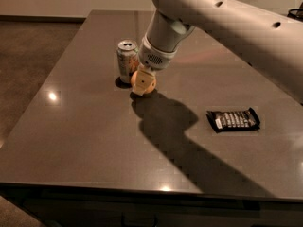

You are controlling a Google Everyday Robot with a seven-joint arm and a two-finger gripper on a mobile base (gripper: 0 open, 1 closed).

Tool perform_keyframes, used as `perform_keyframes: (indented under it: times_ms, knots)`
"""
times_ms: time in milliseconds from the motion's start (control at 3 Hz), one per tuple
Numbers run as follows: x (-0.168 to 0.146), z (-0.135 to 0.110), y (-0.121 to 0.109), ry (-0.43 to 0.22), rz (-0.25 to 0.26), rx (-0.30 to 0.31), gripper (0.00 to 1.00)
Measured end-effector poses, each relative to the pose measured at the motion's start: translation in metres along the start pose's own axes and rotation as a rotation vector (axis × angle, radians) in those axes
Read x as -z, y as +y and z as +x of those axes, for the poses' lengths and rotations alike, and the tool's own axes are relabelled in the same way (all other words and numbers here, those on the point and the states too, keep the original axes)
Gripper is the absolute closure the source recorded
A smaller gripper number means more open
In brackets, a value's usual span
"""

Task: Move orange near 7up can

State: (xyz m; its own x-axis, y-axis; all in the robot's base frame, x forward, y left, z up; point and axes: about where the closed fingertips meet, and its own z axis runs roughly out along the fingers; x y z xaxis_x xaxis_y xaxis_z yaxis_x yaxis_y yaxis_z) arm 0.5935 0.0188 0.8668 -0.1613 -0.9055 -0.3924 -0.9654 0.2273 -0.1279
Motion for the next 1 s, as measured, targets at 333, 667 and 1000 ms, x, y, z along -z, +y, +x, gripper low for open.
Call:
perform_keyframes:
  times_ms: [333, 667, 1000]
  knots:
    - [-0.002, 0.006, -0.001, 0.01, 0.003, -0.002, 0.13]
    - [-0.007, 0.017, 0.003, 0.009, -0.011, -0.003, 0.0]
    - [-0.007, 0.017, 0.003, 0.009, -0.011, -0.003, 0.0]
